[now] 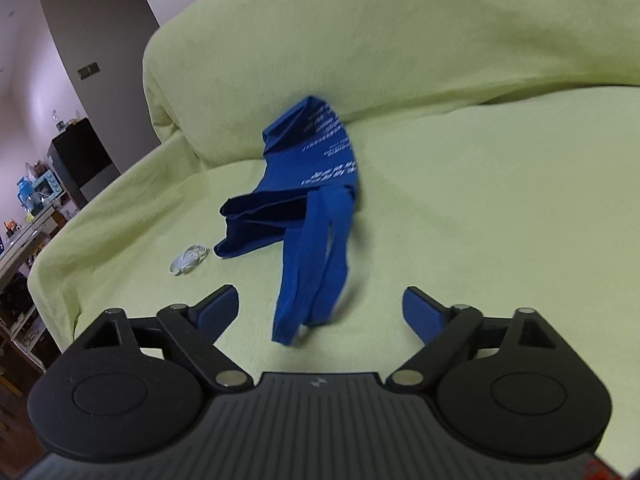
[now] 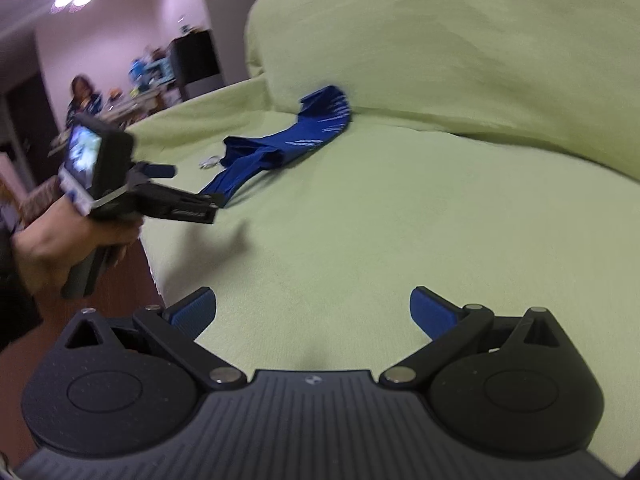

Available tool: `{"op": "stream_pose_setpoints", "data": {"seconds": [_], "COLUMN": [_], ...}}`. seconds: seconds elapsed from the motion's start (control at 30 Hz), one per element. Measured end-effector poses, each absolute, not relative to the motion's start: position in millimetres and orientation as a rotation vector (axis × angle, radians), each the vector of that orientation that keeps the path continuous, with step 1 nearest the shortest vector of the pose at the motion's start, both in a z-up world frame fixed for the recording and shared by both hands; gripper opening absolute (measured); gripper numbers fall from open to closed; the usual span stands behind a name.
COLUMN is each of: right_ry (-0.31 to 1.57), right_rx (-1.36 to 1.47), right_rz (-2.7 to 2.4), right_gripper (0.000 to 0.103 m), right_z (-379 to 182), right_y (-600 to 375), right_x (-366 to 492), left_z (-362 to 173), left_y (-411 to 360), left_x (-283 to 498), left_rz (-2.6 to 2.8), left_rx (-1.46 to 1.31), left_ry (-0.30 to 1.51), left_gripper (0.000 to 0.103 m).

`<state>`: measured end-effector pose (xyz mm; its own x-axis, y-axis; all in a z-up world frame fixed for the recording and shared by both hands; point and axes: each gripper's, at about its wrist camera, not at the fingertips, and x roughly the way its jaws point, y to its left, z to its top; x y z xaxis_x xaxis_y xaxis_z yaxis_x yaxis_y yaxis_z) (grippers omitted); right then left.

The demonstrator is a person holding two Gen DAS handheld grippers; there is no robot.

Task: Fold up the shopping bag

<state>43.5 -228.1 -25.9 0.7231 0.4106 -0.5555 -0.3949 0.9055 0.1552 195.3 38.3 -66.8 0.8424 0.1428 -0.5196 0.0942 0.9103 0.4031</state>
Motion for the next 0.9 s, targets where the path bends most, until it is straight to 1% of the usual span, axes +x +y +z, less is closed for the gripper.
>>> {"op": "stream_pose_setpoints", "data": {"seconds": [0.03,0.13,0.2,0.23,0.27,0.3,0.5,0.7,0.9], "right_ry": [0.613,0.593,0.587,0.586,0.587,0.587,0.616,0.634,0.641], "right_rx": [0.029,0.036,0.032,0.032,0.032,0.033,0.041,0.040,-0.075], "right_rz": [0.445,0.446,0.450,0.452,0.453,0.454,0.403,0.379,0.411], "right_gripper": [0.103,0.103,0.103,0.103,0.103,0.103,0.103,0.103,0.102], "right_z": [-25.8,-25.5,-26.4,-27.6,-28.9,-30.2,-37.8,-39.8,-42.1], "right_y": [-226.1,-220.3,-215.6,-214.4,-213.6,-212.9,-223.1,-228.6,-229.5], "right_x": [48.2,62.4,68.3,70.2,71.8,73.5,77.9,78.4,67.0], "left_z": [-69.4,-75.1,-77.7,-78.8,-79.9,-80.4,-67.0,-45.9,-17.0], "left_y": [40.6,44.0,45.8,46.0,46.4,46.6,29.2,4.1,-16.0], "left_x": [200.2,212.9,220.1,223.7,226.7,228.9,196.4,127.7,55.0], "left_rz": [0.025,0.016,0.011,0.004,-0.003,-0.011,-0.092,-0.232,-0.374], "left_rx": [0.439,0.469,0.482,0.488,0.488,0.483,0.495,0.427,0.384], "left_ry": [0.575,0.581,0.594,0.605,0.618,0.631,0.591,0.583,0.572], "left_gripper": [0.086,0.076,0.061,0.056,0.037,0.002,0.002,0.002,0.002]}}
